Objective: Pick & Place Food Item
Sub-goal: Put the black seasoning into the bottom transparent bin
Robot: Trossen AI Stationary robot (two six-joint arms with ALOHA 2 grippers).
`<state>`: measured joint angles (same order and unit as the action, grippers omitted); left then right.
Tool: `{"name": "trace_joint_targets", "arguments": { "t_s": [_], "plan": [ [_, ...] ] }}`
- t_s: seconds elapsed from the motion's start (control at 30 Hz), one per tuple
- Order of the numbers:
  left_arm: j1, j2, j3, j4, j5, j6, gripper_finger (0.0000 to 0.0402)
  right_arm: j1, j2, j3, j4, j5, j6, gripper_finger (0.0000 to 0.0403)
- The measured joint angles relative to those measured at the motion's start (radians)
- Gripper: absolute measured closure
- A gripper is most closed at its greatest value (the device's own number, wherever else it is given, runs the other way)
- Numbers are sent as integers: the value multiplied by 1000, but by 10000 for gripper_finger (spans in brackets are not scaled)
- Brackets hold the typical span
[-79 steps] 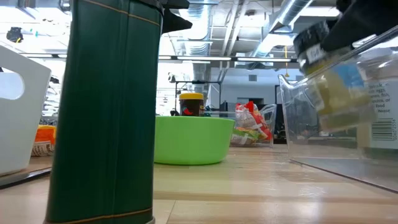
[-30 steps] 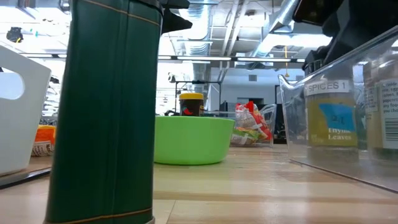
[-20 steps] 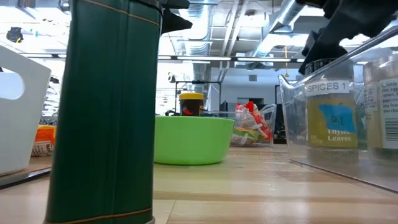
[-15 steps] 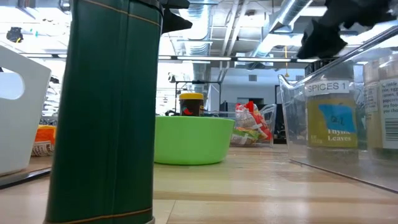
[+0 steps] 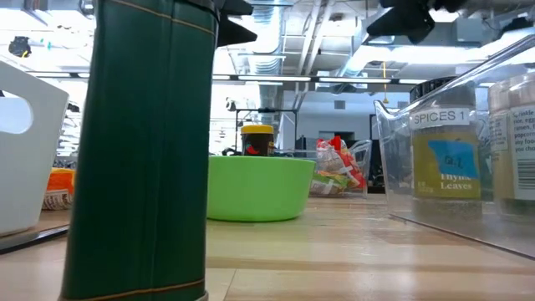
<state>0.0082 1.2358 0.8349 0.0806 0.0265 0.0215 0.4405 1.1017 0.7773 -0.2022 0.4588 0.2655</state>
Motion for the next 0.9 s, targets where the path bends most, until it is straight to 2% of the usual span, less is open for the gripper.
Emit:
{"name": "trace_joint_targets", "arguments": {
  "t_s": [0.1, 0.4, 0.53, 0.9],
  "plan": [
    [0, 0, 0, -47, -7, 0, 98, -31, -12, 0, -1, 18, -12, 159],
    [-1, 0, 0, -255, -149, -3, 100, -133, 16, -1, -59, 18, -12, 159],
    [-1, 0, 0, -329, -158, -8, 100, -173, 35, 0, -59, 18, -12, 159],
    [-1, 3, -15, -342, -158, -30, 100, -231, 65, 0, -59, 14, 4, 159]
  ]
}}
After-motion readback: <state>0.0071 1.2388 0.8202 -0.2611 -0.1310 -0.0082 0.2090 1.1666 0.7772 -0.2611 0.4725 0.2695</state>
